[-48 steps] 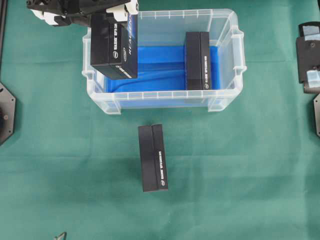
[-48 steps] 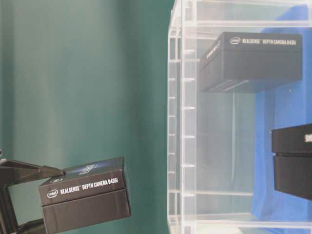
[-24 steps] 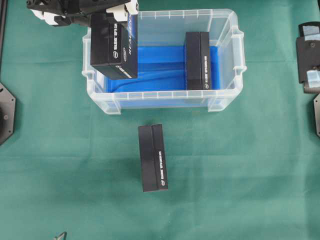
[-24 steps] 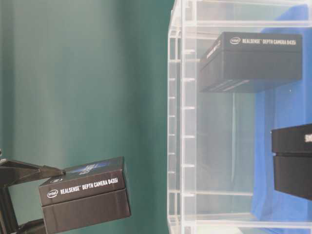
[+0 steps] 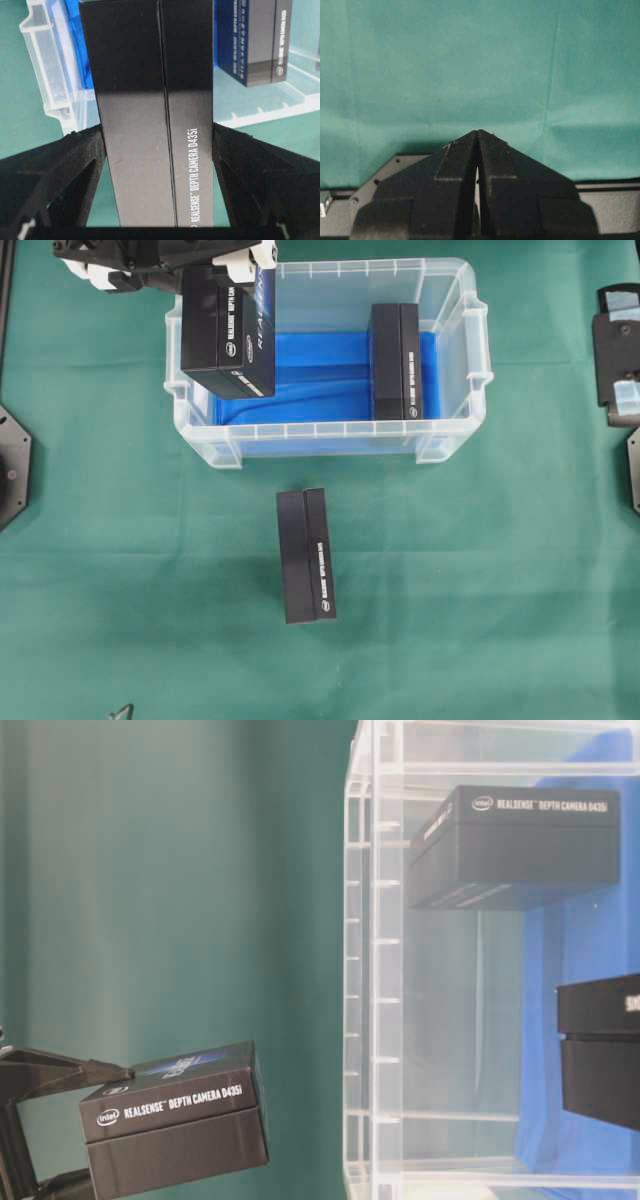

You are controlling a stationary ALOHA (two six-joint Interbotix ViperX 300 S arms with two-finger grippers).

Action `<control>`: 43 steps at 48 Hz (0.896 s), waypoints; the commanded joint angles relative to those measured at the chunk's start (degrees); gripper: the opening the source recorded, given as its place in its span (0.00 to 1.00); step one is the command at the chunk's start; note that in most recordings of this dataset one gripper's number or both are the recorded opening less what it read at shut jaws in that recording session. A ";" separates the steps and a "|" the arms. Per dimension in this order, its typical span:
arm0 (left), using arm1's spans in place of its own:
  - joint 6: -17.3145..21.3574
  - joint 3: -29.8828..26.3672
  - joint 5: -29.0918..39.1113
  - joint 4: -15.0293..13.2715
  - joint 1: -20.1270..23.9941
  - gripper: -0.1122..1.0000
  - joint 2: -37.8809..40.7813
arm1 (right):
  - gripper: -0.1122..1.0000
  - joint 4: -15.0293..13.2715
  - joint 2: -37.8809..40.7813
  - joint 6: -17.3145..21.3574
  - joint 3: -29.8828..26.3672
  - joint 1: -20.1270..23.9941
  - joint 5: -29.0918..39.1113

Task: Take the box out of the case with the left arm.
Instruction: 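Close the left gripper and lift the left box out of the case, then swing the held box down to the table left of the middle box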

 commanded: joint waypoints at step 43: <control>-23.73 5.63 -0.26 0.35 -25.58 0.68 -5.89 | 0.10 -0.09 -0.09 -0.09 -0.62 -0.09 -0.26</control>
